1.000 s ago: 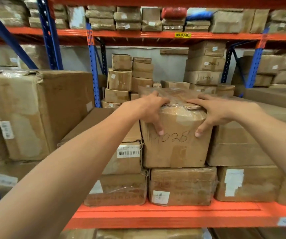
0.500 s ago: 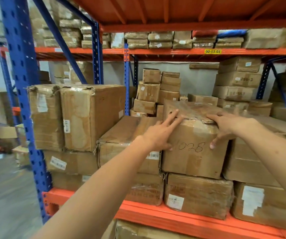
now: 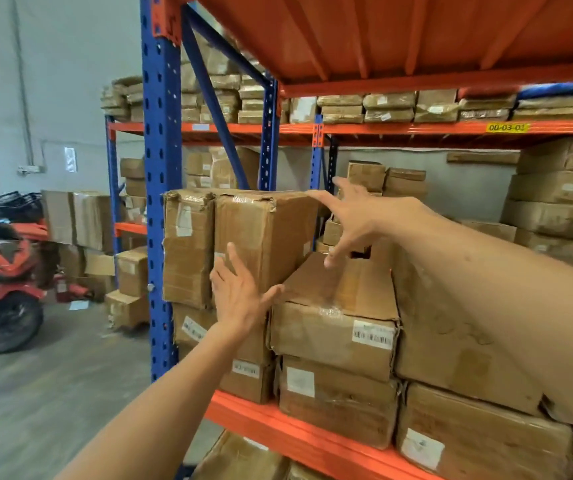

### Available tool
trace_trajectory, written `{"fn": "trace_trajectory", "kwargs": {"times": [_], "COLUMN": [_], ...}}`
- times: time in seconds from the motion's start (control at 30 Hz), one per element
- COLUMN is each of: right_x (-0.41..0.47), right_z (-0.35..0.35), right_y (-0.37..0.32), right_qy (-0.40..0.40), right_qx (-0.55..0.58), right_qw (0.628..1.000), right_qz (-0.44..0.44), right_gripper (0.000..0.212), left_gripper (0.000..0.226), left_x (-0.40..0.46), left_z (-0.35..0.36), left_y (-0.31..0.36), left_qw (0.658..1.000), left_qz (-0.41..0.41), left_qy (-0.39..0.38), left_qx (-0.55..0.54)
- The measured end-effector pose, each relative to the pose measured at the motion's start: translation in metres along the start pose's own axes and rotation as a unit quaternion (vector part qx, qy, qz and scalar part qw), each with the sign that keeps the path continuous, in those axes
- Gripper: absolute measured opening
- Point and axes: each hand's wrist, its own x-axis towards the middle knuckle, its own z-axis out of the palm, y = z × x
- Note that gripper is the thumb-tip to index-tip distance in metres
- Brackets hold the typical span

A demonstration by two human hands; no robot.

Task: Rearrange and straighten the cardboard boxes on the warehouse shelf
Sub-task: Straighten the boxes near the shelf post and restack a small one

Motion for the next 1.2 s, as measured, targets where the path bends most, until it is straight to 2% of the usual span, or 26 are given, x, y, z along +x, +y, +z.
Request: {"fn": "trace_trajectory", "kwargs": {"times": [0.13, 0.27, 0.37, 0.47, 0.6, 0.73, 0.83, 0.93, 1.0, 1.1, 1.2], "right_x": [0.051, 0.1, 0.125, 0.135, 0.142, 0.137, 0.133, 0.117, 0.093, 0.048, 0.006], "right_z": [-0.009, -0.011, -0.015, -0.019, -0.01, -0.001, -0.002, -0.015, -0.024, -0.016, 0.032], "right_y": [-0.064, -0.109, -0.125, -0.13, -0.134, -0.124, -0.115, -0.089, -0.061, -0.019, 0.002], "right_qy": [0.092, 0.085, 0.041, 0.015, 0.006, 0.021, 0.065, 0.075, 0.088, 0.116, 0.141], "right_qx": [-0.171, -0.286, -0.335, -0.325, -0.377, -0.418, -0.44, -0.406, -0.365, -0.278, -0.192], "right_qw": [0.975, 0.94, 0.927, 0.937, 0.918, 0.899, 0.884, 0.906, 0.925, 0.953, 0.966], "right_qz": [-0.111, -0.165, -0.166, -0.127, -0.125, -0.129, -0.143, -0.1, -0.053, 0.028, 0.106], "right_gripper": [0.139, 0.133, 0.145, 0.153, 0.161, 0.165, 0.155, 0.15, 0.146, 0.14, 0.135], "left_gripper": [0.142, 0.142, 0.132, 0.134, 0.145, 0.141, 0.14, 0.14, 0.134, 0.126, 0.129], "left_x": [0.023, 0.032, 0.032, 0.036, 0.039, 0.05, 0.06, 0.075, 0.088, 0.107, 0.122], "left_z": [-0.007, 0.0, 0.014, 0.024, 0.036, 0.038, 0.032, 0.023, 0.014, 0.002, 0.001], "left_y": [-0.027, -0.04, -0.049, -0.054, -0.05, -0.049, -0.05, -0.037, -0.018, 0.013, 0.028], "left_qw": [0.996, 0.998, 0.999, 0.997, 0.995, 0.995, 0.988, 0.977, 0.962, 0.916, 0.841], "left_qz": [-0.071, -0.054, -0.007, 0.002, 0.017, 0.026, 0.077, 0.159, 0.245, 0.396, 0.538], "left_qy": [-0.026, -0.012, 0.022, 0.018, 0.023, 0.04, 0.042, 0.052, 0.055, 0.042, 0.005], "left_qx": [-0.042, -0.029, -0.03, -0.079, -0.097, -0.089, -0.126, -0.129, -0.11, -0.043, 0.047]}}
